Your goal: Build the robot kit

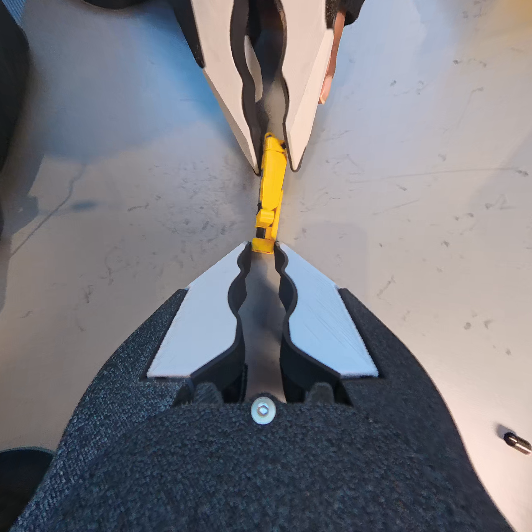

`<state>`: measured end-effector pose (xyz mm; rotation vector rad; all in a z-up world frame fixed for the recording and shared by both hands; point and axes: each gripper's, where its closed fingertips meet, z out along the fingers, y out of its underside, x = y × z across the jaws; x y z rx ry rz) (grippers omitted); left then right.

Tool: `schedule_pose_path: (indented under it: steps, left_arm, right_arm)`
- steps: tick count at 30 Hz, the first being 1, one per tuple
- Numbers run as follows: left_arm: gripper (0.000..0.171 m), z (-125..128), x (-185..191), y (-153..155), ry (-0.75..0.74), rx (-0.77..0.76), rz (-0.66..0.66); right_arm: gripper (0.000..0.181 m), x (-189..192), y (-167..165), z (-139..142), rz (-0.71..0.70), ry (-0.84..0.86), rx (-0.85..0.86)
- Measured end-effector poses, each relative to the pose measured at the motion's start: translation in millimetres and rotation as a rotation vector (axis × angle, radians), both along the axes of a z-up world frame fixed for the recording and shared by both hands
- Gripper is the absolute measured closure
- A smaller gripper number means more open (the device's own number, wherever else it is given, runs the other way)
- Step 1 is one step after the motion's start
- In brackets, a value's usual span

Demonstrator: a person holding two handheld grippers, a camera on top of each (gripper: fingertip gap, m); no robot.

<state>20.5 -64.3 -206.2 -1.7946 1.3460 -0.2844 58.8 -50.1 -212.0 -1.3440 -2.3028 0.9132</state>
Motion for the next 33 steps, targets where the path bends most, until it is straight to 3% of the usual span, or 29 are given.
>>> schedule_pose_path:
  steps: [17,27,33]
  left_arm:
    - [0.152,-4.0,1.5,-0.4,0.037,0.014,0.007]
    - [0.152,-2.4,2.3,-0.2,0.108,0.142,-0.03]
    - [0.152,-3.3,2.1,0.5,0.056,0.055,0.019]
  right_arm:
    - [0.166,1.2,1.3,-0.8,-0.006,0.003,0.024]
    - [0.166,0.8,0.5,-0.4,0.0,0.004,0.061]
    - [0.166,0.9,0.9,-0.6,-0.036,-0.001,0.016]
